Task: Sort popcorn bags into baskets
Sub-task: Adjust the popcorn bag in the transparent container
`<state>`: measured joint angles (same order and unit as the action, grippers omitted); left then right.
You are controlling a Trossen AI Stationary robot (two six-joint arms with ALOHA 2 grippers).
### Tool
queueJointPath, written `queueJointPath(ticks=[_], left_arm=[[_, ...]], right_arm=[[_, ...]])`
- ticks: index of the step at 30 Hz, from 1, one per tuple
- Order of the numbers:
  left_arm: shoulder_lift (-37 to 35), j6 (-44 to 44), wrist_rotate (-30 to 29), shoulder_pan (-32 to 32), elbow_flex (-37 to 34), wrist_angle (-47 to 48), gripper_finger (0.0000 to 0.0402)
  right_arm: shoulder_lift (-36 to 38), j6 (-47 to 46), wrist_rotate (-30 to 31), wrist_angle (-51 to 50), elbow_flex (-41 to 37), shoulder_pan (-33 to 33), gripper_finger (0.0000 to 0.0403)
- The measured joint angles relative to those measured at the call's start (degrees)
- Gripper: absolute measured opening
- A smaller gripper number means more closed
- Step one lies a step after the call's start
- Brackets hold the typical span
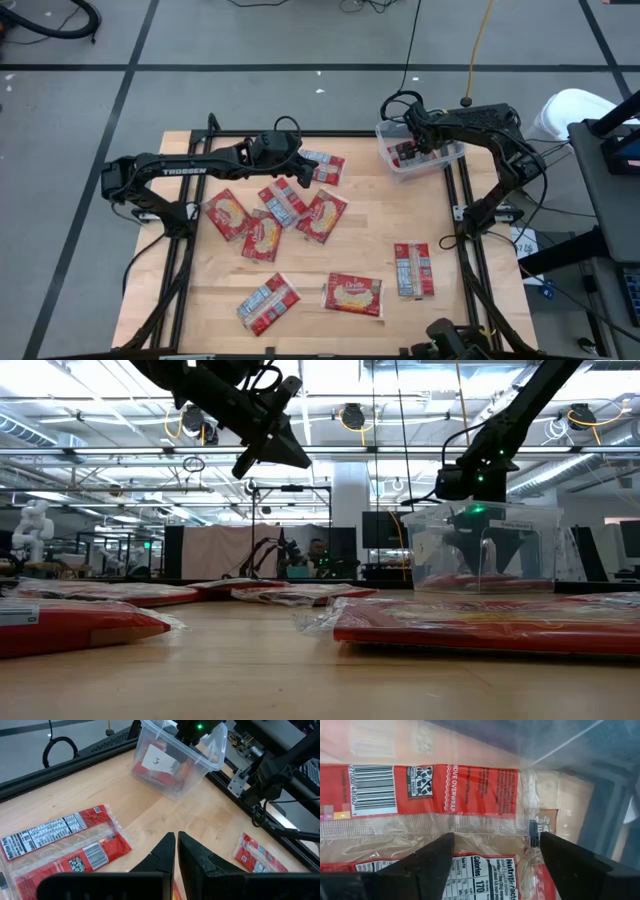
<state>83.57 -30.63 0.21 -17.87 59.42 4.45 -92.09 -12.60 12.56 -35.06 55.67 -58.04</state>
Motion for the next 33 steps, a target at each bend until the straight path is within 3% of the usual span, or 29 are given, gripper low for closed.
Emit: queueJointPath(ticks=[7, 11, 25, 33], left_arm=[[0.00, -0.68, 1.97, 0.16, 0.01, 0.04, 0.0026], [0.00, -0.53, 2.25, 0.76, 0.00, 0.04, 0.0026], [-0.01, 1.62, 2.32, 1.84, 0.00, 0.11, 0.0026], [-0.01, 2.08, 2.32, 1.84, 0.00, 0.46, 0.0026]], right_arm=[[0.00, -0.31, -3.46, -0.06, 0.70, -0.02, 0.0374], [0.00, 0.43, -7.46, -0.04, 0.73, -0.09, 0.0381], [0.09, -2.68, -13.83, 0.63, -1.24, -0.28, 0.0336], [0.13, -1.89, -14.36, 0.78, -1.85, -0.28, 0.0239]])
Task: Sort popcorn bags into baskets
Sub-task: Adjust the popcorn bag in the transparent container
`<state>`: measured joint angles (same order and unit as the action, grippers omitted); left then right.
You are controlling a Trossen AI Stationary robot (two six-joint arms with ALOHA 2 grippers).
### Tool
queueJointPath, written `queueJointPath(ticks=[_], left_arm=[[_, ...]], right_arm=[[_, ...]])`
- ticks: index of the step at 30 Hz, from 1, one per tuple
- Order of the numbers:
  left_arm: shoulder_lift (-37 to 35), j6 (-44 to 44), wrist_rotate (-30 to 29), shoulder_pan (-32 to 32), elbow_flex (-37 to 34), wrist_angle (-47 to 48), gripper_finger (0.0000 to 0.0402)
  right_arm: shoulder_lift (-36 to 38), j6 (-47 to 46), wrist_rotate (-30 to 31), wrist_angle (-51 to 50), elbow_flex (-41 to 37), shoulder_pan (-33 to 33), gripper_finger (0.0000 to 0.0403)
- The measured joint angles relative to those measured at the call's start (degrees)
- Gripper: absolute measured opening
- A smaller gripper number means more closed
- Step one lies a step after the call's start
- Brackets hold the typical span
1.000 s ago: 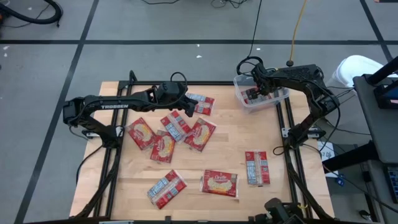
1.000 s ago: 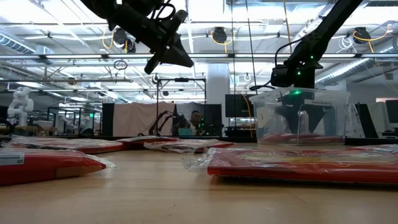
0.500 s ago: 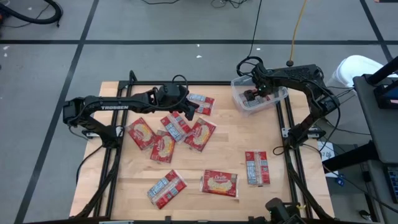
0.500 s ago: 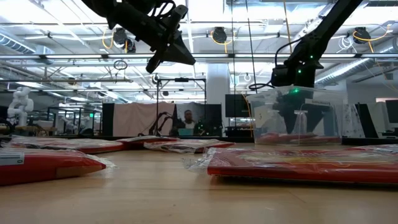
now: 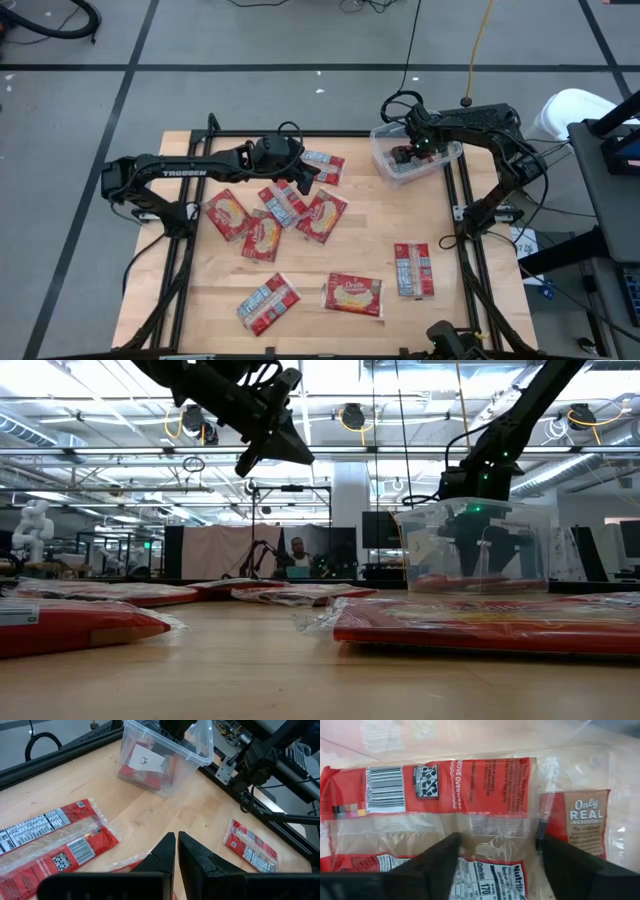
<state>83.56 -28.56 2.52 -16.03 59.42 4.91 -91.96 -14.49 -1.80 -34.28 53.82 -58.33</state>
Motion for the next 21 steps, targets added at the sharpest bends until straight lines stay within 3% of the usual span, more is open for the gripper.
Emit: queueJointPath(ticks=[12, 21], left_arm=[[-0.01, 0.37, -0.96, -0.07, 0.00, 0.06, 0.0026], [0.00, 1.50, -2.22, -0.11, 0.00, 0.06, 0.0026]], right_arm=[[0.37, 1.83, -0.25, -0.31, -0.11, -0.13, 0.0015], [6.85, 1.33, -3.67, -0.99, -0.24, -0.11, 0.0000]])
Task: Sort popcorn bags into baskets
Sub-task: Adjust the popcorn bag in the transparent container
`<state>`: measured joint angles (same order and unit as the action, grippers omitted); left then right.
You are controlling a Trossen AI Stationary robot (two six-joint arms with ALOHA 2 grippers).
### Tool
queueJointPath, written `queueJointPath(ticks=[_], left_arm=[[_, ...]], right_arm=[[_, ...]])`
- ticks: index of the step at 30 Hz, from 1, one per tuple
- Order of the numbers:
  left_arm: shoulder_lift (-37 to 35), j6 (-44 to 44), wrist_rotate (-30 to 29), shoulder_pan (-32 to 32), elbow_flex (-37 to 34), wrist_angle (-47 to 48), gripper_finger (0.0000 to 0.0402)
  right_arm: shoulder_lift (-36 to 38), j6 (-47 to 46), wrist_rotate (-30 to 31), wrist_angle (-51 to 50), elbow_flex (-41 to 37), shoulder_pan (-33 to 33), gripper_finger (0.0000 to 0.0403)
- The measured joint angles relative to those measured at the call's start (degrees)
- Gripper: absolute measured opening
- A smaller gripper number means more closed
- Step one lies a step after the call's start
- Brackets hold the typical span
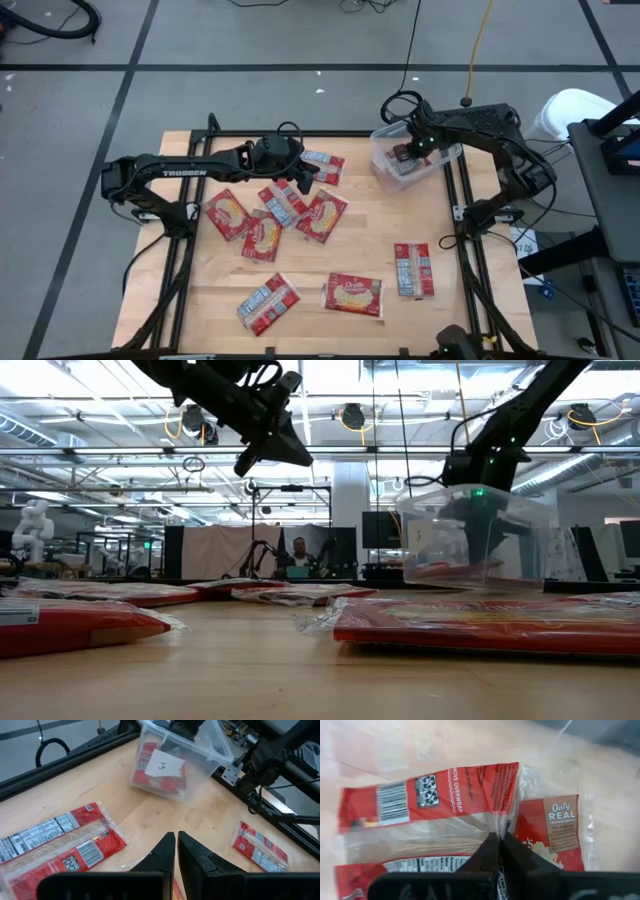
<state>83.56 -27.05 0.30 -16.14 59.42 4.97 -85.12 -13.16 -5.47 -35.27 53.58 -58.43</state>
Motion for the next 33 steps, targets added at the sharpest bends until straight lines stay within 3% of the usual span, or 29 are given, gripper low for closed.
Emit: queueJointPath(ticks=[17, 33], left_arm=[[-0.01, 1.29, -0.91, -1.24, 0.00, -0.59, 0.0026], [0.01, 2.82, -0.93, -3.81, 0.00, -2.39, 0.0026]], right_arm=[[15.65, -8.08, -2.70, -0.39, 0.02, 0.04, 0.0001], [24.94, -24.47, -15.30, 6.76, 0.04, 0.04, 0.0001]])
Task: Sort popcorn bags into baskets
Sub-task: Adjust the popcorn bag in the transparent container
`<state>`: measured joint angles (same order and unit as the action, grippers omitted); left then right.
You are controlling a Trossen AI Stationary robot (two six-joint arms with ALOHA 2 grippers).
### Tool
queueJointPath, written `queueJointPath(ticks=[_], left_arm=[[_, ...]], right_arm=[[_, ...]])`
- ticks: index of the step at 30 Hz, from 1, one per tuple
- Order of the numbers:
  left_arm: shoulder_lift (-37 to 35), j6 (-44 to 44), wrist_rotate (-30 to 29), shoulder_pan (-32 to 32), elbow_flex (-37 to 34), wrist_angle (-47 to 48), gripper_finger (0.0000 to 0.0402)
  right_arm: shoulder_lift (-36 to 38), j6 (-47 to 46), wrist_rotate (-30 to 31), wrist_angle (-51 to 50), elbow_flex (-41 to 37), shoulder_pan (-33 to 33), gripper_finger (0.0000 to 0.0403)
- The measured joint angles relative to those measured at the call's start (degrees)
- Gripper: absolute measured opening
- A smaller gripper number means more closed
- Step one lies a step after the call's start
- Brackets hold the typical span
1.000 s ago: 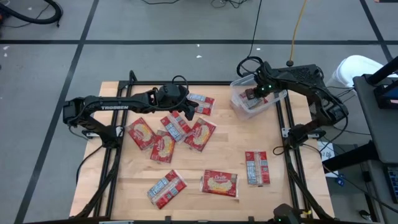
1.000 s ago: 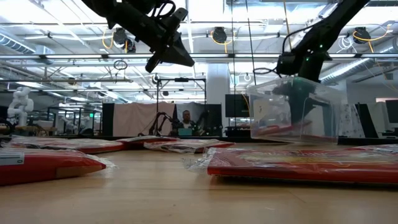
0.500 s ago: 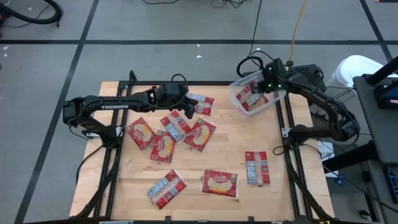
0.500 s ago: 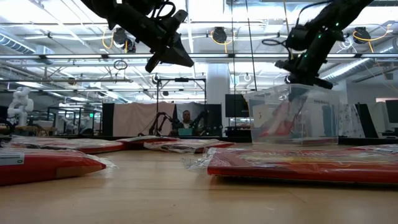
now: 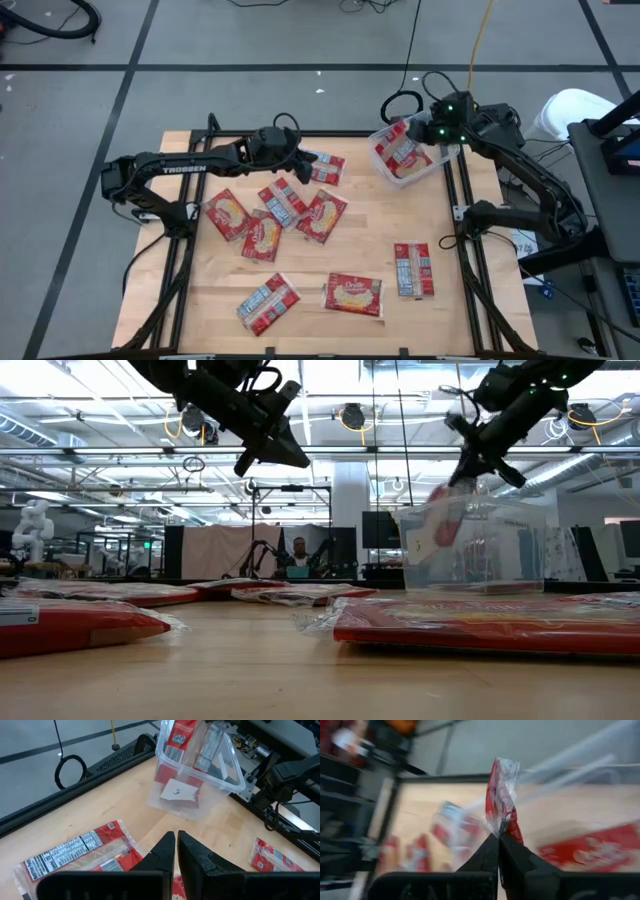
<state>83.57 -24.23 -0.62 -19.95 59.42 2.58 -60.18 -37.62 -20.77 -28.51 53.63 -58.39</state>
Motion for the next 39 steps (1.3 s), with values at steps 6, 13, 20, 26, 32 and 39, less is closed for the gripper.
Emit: queueJointPath(ticks=[6, 13, 20, 26, 32, 39], left_arm=[[-0.01, 0.85, 0.00, -0.04, 0.00, -1.31, 0.0026], [-0.01, 0.94, 0.01, -0.72, 0.00, -9.42, 0.0026], [-0.02, -2.06, -0.04, -2.35, 0.02, -19.18, 0.0027], [0.00, -9.18, 4.17, -5.24, 0.02, -20.99, 0.0097], [0.04, -19.07, 5.59, -7.71, 0.00, -26.96, 0.0231], [0.07, -25.64, 6.62, -9.02, 0.00, -36.15, 0.0342]], right_arm=[[1.33, -9.94, -7.23, 12.13, 0.00, 0.00, 0.0000], [1.37, -19.42, -13.42, 24.69, 0.09, 0.00, 0.0000], [1.37, -26.65, -15.54, 33.72, 0.09, 0.00, 0.0000], [1.37, -34.22, -15.48, 42.42, 0.09, 0.61, 0.0000], [1.37, -38.47, -15.46, 49.77, 0.09, 2.14, 0.0000], [1.37, -39.74, -15.41, 56.32, 0.09, 2.80, 0.0000]])
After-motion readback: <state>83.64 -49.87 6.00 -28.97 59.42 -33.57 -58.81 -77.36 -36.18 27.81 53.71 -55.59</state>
